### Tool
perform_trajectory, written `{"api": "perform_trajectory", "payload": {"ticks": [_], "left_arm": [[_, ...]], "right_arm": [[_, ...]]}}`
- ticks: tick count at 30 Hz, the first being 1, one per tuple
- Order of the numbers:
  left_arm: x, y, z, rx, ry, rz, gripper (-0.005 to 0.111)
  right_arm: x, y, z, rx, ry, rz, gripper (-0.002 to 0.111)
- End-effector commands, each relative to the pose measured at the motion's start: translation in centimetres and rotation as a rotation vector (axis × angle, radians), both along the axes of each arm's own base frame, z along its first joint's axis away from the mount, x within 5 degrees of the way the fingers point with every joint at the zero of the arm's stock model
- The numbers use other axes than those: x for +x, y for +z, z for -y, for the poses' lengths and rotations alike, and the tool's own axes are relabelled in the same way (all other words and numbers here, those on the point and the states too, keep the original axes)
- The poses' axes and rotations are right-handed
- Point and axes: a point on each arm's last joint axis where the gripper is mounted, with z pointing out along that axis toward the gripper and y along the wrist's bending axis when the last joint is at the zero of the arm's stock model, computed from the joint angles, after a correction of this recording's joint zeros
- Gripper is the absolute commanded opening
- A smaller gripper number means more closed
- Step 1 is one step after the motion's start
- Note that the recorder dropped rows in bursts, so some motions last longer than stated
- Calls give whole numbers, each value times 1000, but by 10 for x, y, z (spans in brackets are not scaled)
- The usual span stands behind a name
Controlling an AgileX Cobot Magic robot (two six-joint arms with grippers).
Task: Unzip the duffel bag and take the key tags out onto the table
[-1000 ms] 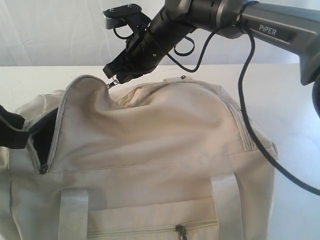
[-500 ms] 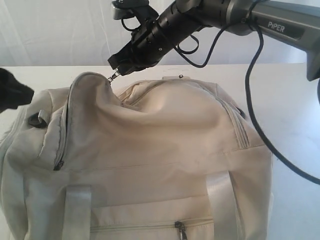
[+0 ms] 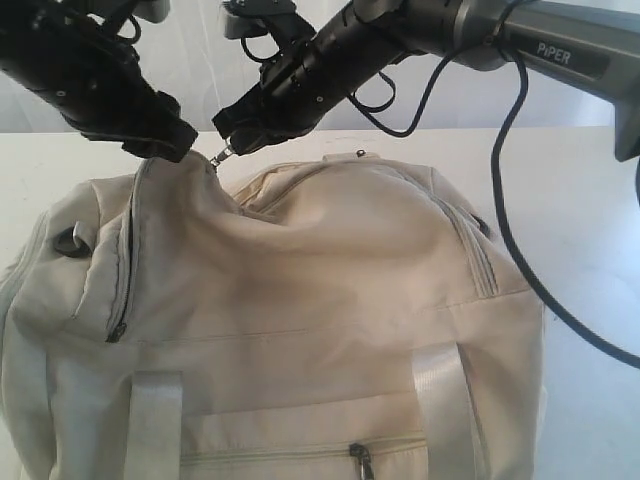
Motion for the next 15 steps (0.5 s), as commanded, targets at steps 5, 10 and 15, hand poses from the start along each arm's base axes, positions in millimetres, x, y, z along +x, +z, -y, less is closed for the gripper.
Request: {"api": "perform_trajectory", "payload": {"ticks": [5,10,15], "left_arm": [[28,-30,7,35,-11,-63,47],[16,-24,3,48,3,-127,0],[-13,-2,-7,102,-26,-196,0]], "right_arm": [[1,5,5,2,8,27,0],[2,6,5,4,3,33,0],[3,6,5,7,-5,45,0]]}}
